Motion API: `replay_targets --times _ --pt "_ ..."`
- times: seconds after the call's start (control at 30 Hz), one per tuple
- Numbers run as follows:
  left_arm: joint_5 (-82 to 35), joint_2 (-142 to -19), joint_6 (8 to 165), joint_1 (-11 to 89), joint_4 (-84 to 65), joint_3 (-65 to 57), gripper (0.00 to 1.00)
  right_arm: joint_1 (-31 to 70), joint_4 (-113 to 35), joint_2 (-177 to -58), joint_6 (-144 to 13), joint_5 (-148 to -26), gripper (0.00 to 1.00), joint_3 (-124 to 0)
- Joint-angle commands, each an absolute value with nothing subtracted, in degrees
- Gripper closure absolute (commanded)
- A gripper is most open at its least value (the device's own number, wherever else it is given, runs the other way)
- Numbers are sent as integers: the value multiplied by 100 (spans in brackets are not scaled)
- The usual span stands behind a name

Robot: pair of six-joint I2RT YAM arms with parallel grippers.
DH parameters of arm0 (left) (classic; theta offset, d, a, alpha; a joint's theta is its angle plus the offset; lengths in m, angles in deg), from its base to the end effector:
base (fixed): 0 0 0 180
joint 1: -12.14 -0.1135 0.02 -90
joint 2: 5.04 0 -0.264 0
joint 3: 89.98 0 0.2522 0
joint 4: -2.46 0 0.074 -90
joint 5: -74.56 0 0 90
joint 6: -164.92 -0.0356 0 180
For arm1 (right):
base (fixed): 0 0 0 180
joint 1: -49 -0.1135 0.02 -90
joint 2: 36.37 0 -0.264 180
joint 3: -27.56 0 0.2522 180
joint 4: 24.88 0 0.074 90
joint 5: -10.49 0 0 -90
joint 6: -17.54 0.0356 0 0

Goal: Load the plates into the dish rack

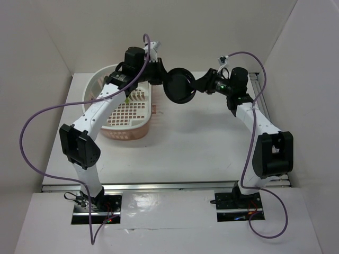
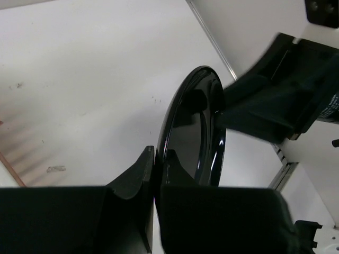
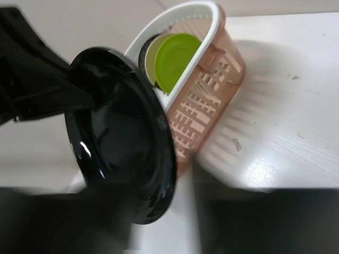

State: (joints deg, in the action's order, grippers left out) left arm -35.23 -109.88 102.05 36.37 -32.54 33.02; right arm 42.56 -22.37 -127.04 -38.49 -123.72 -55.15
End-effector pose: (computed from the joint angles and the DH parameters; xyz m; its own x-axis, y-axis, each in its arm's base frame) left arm 0.3873 -0.1875 0.4162 -0.5460 -0.2248 -0.8071 0.4862 0.6995 -0.5237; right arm 0.3668 0.0664 0.3331 -0.5086 0.3456 -0.7886 -0.5860 0.5321 0.6112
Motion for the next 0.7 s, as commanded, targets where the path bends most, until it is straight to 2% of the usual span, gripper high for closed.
replay_targets --times 0.0,0.03,0.17,0.2,0.37,0.53,0.67 --pt "-3399 -11068 10234 3588 -3064 3478 100 4083 -1877 -12672 -3871 -12532 36 -5713" --pt "-3294 -11068 10182 3588 -3116 3557 100 4083 -2000 -12672 -3871 -12417 0 -5713" --pt "-2434 -10867 10129 3464 -3458 3953 100 4083 -2448 -12672 -4012 -11855 0 -5766" --pt "-1735 -10866 10128 3412 -3668 4049 100 4083 -2589 -12724 -4090 -11471 0 -5766" --pt "342 -10796 9646 3350 -4057 4639 100 4083 -3503 -12953 -4205 -10413 0 -5766" --pt "2503 -10796 8550 3298 -3566 4254 100 3951 -3566 -13190 -4188 -10201 0 -5608" --pt "3192 -10796 7889 3245 -2802 3569 100 3776 -3513 -13375 -4188 -10263 0 -5467"
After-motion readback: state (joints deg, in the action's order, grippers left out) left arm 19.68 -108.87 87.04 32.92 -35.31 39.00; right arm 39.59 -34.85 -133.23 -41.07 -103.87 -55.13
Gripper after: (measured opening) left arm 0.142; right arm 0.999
